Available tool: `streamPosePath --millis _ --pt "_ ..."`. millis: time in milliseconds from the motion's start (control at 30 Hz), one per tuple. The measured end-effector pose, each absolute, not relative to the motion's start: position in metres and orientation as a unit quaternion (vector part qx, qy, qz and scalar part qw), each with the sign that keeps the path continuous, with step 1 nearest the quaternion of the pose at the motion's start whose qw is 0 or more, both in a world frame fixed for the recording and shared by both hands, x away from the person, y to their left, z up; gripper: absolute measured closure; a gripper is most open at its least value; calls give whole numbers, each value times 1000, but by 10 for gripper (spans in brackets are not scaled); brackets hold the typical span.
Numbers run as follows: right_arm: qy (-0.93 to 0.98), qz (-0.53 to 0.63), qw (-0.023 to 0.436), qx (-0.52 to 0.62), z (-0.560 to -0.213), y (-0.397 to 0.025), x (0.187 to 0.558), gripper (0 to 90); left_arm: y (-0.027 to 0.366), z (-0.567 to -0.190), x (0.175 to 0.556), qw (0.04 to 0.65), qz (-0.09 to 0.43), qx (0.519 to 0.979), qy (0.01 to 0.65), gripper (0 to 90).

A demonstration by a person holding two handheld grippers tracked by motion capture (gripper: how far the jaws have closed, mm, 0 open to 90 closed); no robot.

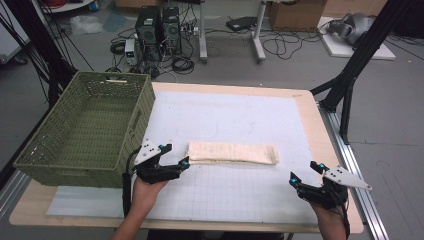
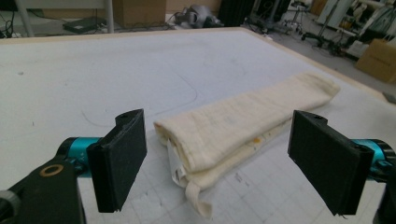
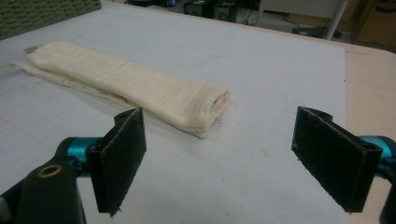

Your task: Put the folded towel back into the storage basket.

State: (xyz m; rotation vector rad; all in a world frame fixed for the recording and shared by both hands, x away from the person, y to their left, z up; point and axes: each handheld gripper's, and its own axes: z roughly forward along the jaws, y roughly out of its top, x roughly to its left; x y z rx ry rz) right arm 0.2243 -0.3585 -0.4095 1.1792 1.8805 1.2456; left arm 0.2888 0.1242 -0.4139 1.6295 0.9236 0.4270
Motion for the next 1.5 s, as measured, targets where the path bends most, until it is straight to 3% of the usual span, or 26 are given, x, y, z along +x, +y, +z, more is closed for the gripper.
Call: streamPosePath --millis 300,600,1000,1200,1500 --pt "706 467 291 445 -410 -359 223 166 122 -402 306 574 181 691 401 196" --pt "708 466 290 444 -411 -359 223 169 105 -414 329 518 155 719 436 174" --pt "712 460 289 445 -412 -359 224 169 92 -436 344 439 149 756 463 296" --pt "709 461 289 448 -412 -361 224 169 82 -444 344 402 155 784 448 346" --pt "710 460 289 447 -413 -361 225 169 76 -447 342 393 163 793 437 396"
